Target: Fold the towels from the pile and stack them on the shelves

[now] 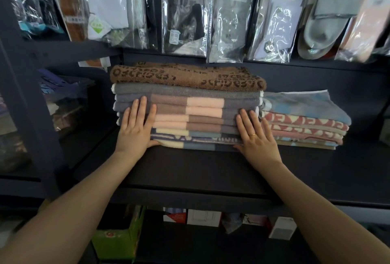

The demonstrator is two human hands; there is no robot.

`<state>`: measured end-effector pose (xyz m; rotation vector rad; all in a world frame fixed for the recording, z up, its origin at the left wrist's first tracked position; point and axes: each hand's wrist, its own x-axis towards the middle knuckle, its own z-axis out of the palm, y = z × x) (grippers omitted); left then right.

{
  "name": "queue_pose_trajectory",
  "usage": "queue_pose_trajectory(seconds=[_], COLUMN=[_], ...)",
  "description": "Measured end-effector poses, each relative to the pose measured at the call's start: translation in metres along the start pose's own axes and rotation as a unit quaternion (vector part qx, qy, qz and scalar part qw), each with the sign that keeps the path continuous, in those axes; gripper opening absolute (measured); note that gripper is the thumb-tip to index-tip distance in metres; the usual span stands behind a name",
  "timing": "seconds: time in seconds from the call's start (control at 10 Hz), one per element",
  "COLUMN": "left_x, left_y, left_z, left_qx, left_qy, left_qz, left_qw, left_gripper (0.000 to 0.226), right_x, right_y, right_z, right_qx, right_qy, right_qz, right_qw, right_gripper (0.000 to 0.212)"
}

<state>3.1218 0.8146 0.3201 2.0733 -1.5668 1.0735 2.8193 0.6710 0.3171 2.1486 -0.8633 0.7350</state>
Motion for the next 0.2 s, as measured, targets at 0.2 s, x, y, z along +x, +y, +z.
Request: queue_pose_trajectory(seconds=[0.2], left_x=[-0.009], left_y=[0.012], left_z=[-0.037], left_qx=[-0.071], left_qy=[0.013], left_qz=[-0.002], left_qw=[0.997], left_gripper=[0.104], right_x=[-0.002], right_y=[-0.008], right_z=[-0.052], right_qx=[0.106], right_qy=[0.038], right_qz=[0.024], right_qw=[0.993], right_gripper=[0.061])
